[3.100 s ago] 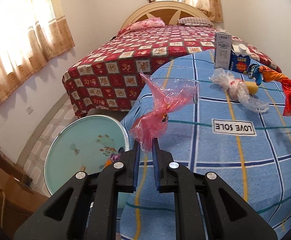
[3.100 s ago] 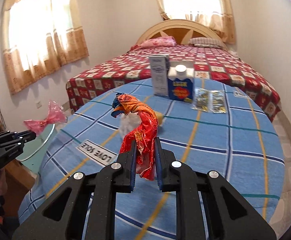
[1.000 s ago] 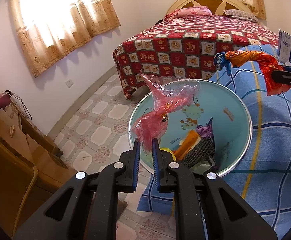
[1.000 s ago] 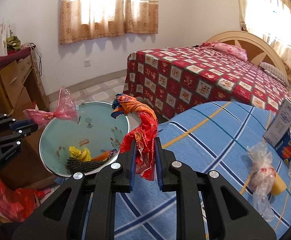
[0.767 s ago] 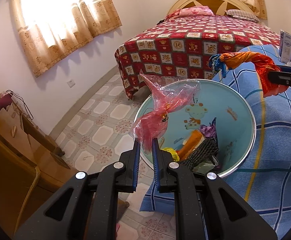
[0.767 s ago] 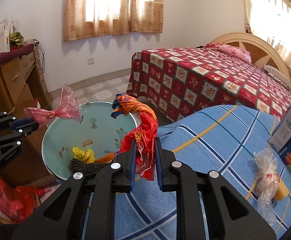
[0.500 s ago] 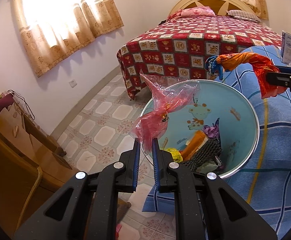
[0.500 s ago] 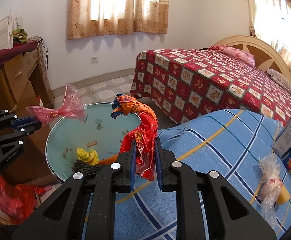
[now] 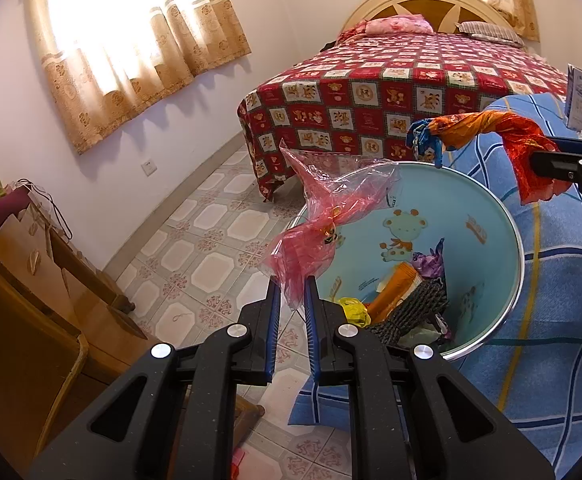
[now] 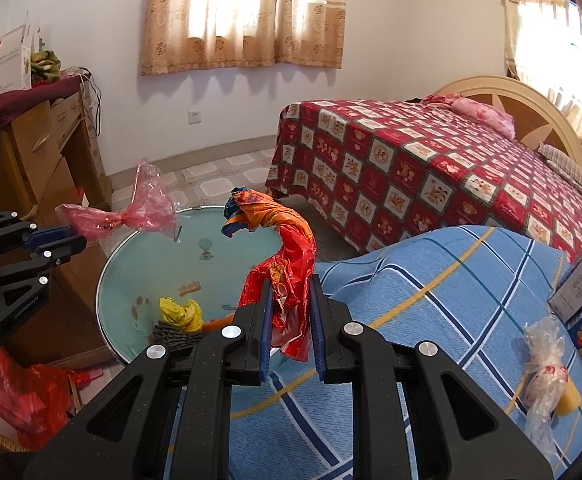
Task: Collect trash
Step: 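Hold the pink bag and red foil wrapper above the bin opening, then open the right tool to drop the red wrapper while the left tool releases the pink bag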
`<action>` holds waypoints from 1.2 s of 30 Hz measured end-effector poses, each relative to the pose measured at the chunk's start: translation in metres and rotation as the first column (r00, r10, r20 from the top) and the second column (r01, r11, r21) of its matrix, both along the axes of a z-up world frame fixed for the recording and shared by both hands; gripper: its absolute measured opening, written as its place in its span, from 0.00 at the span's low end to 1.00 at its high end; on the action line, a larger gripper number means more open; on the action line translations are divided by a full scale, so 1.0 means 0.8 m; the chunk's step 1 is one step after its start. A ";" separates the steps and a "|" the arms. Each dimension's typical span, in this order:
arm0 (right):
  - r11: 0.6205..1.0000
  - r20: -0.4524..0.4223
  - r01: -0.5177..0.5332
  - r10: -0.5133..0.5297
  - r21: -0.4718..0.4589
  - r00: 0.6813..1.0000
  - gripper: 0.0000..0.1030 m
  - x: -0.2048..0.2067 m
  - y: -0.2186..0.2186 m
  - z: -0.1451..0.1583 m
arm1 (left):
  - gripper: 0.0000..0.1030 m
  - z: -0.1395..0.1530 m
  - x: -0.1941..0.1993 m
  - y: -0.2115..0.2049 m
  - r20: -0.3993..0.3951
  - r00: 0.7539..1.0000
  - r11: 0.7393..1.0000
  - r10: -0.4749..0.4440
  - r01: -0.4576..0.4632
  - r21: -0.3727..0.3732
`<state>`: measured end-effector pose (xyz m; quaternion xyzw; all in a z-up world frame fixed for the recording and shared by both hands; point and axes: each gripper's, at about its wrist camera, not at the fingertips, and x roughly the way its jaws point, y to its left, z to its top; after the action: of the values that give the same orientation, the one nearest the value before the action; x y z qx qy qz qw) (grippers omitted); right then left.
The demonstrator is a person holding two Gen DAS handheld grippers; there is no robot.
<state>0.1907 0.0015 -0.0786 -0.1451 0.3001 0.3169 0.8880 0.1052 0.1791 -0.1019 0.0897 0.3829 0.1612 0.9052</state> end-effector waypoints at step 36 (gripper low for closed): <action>0.999 -0.011 -0.009 0.009 0.032 1.000 0.48 -0.003 0.007 0.006 | 0.55 0.004 -0.001 -0.019 0.028 1.000 1.000 -0.004 0.004 -0.015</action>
<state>0.1880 0.0072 -0.0736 -0.1302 0.2994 0.3264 0.8871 0.1047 0.1639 -0.0983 0.0812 0.3713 0.1577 0.9114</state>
